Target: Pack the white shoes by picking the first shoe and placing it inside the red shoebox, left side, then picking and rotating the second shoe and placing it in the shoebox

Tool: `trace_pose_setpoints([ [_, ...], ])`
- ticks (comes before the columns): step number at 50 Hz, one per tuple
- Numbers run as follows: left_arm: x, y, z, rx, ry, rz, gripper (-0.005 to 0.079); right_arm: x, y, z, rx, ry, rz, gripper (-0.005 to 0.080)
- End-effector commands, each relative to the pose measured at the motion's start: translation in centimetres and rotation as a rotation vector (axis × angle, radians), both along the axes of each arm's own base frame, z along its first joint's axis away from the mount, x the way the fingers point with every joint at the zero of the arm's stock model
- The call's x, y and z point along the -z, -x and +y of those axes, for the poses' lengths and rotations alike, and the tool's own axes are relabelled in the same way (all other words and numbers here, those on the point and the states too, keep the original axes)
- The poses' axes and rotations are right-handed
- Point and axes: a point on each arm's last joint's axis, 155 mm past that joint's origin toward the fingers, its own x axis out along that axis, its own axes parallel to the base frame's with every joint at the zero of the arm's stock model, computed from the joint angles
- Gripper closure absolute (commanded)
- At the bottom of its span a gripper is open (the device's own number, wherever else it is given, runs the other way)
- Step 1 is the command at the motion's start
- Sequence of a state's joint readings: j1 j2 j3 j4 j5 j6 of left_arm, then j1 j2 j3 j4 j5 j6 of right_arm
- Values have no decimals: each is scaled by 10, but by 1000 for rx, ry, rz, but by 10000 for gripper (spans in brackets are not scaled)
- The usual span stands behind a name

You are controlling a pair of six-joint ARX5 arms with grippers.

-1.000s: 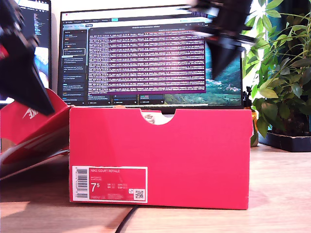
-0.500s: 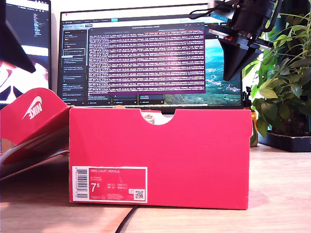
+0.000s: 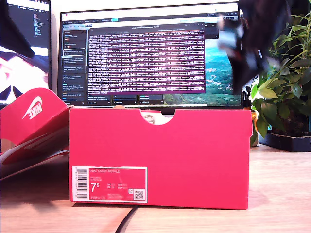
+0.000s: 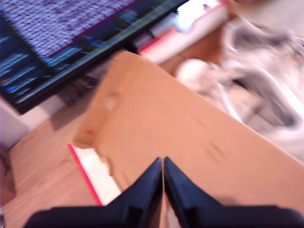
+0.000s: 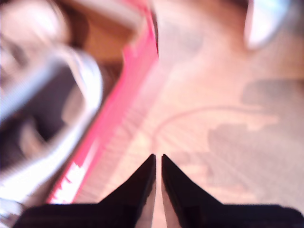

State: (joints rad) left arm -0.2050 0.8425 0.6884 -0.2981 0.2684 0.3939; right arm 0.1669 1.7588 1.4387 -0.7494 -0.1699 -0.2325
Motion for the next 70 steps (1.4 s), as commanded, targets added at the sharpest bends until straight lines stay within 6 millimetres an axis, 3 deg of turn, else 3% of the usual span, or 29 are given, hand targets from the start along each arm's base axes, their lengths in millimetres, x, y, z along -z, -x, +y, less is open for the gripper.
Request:
trace_pose_setpoints([
  [1, -7, -6, 3, -10, 27, -13, 762, -34, 0, -9, 32, -20, -115, 764],
  [8, -8, -15, 7, -23, 84, -5, 762, -44, 9, -30, 90, -23, -207, 764],
  [22, 9, -25, 21, -80, 130, 2, 762, -65, 37, -72, 190, -21, -389, 764],
  [38, 17, -30, 32, -149, 220, -8, 762, -87, 54, -83, 219, -45, -618, 764],
  [53, 21, -29, 42, -206, 284, -54, 762, -66, 73, -91, 271, -74, -652, 764],
  [61, 26, -25, 45, -232, 345, -87, 762, -55, 79, -85, 247, -98, -661, 764],
  [70, 40, -19, 46, -240, 344, -78, 762, -45, 80, -85, 250, -124, -703, 764],
])
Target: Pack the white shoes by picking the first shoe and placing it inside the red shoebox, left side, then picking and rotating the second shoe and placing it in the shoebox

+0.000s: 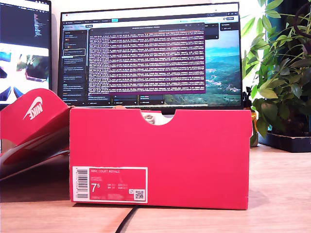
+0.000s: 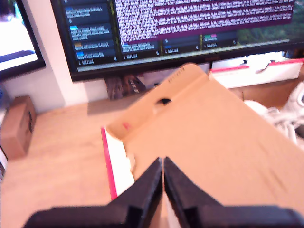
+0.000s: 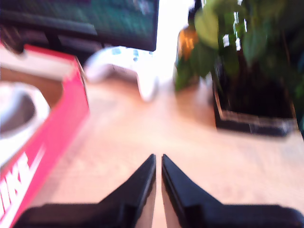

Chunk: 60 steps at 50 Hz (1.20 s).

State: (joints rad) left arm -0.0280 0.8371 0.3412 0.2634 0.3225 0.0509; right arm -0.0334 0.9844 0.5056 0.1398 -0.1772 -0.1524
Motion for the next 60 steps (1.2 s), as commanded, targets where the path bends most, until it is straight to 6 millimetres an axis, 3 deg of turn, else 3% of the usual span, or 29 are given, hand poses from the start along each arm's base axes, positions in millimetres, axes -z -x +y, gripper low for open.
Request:
trace_pose_setpoints([
  [1, 6, 2, 1, -7, 5, 3, 762, 14, 5, -2, 10, -21, 5, 764],
  [15, 23, 8, 4, -21, 8, -26, 762, 40, 18, -3, 39, -78, -45, 764],
  [31, 34, 13, 4, -19, 7, -27, 762, 52, 42, -7, 60, -70, -131, 764],
  [60, 67, 40, 3, -11, 10, -46, 762, 61, 64, -4, 52, -65, -151, 764],
])
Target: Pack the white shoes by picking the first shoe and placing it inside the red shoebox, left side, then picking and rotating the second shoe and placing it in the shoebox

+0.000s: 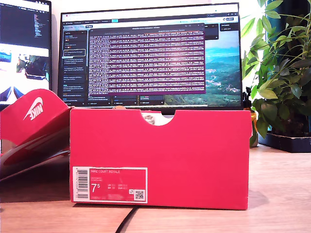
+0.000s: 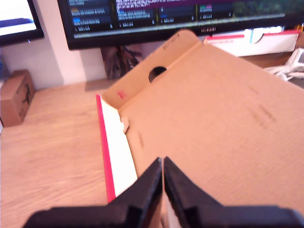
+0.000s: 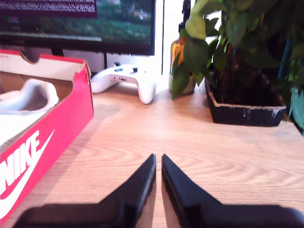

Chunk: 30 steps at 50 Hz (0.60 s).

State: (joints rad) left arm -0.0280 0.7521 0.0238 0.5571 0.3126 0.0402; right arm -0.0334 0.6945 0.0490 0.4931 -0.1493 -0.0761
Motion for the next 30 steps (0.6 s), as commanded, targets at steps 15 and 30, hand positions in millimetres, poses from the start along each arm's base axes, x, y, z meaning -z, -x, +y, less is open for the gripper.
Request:
trace_pose_setpoints([
  [15, 1, 10, -2, 14, 13, -33, 762, 8, 11, 0, -2, -16, 0, 764],
  [30, -6, 14, -3, 15, 18, -50, 762, -3, 18, 3, -15, 4, -37, 764],
])
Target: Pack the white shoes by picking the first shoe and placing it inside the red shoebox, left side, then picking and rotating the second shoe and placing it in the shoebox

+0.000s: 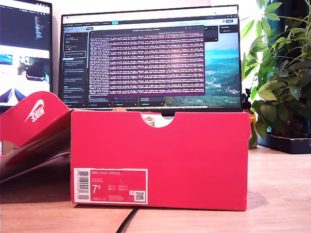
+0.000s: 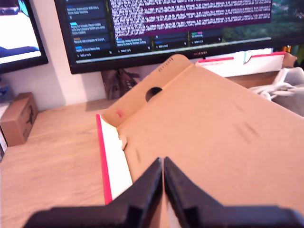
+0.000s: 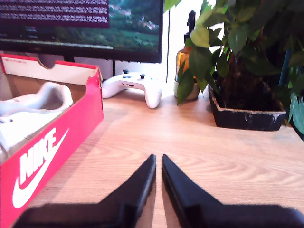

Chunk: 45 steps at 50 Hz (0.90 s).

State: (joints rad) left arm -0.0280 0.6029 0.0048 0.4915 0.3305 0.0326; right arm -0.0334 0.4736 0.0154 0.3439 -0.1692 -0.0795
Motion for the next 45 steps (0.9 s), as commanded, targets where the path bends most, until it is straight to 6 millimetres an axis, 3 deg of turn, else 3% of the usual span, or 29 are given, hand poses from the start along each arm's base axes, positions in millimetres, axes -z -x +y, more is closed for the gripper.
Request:
trace_pose_setpoints([
  [1, 8, 4, 1, -3, 7, 9, 762, 3, 2, -1, 5, 2, 1, 764],
  [20, 9, 9, 22, -127, 38, 30, 762, 13, 15, -1, 7, -6, 47, 764],
  [45, 33, 29, 29, -169, 56, 127, 762, 27, 31, 1, 13, -83, 106, 764],
])
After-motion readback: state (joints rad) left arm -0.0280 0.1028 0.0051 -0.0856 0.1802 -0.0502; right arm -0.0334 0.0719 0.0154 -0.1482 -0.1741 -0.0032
